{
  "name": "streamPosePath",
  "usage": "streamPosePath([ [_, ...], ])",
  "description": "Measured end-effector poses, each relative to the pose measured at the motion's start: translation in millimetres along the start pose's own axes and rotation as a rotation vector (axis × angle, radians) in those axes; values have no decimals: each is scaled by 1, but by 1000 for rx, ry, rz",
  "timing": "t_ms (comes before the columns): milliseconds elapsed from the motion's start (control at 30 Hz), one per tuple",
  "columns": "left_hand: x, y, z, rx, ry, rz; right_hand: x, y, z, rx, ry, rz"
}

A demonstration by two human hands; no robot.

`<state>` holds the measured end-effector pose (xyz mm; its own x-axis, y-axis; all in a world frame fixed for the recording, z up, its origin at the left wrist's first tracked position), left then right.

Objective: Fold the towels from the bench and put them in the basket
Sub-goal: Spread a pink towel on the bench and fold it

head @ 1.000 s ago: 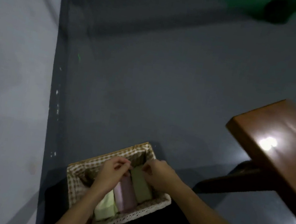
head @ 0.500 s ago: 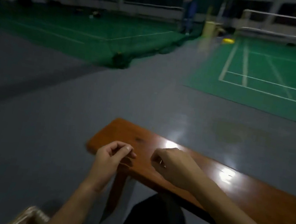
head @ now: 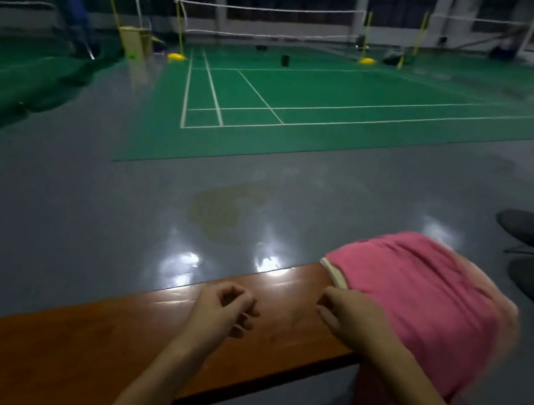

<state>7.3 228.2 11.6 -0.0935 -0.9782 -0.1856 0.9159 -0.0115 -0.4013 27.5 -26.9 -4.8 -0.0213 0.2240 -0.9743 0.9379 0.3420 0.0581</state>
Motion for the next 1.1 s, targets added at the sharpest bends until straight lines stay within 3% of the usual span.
streamPosePath([
  [200, 126, 60, 8, 56, 257, -136, 18, -29, 126, 320, -147, -84],
  [333, 183, 97, 5, 62, 423, -114, 28, -30, 146, 427, -69, -87],
  [467, 216, 133, -2, 14, 490, -60, 30, -25, 148, 401, -53, -71],
  [667, 251, 148, 1, -81, 311, -110, 26, -25, 145, 317, 99, -36],
  [833, 263, 147, 6, -192, -33, -222, 24, -26, 133, 215, 188, 63],
  [933, 256, 142, 10, -188, -225, -183, 20, -19, 120, 150, 242, 171],
  [1100, 219, 139, 6, -96, -328, -44, 17, -4, 85, -17, 247, 337],
])
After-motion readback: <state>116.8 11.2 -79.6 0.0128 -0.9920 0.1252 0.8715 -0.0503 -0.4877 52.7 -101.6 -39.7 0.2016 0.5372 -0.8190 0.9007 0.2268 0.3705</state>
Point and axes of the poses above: each hand's wrist, its own y-axis towards the middle knuckle, its own x-axis out of the palm, z = x × y, the point moved 4 cm from there along y, towards the middle knuckle, and after that the axes turned 15 degrees about -x, right-handed, at the moved point
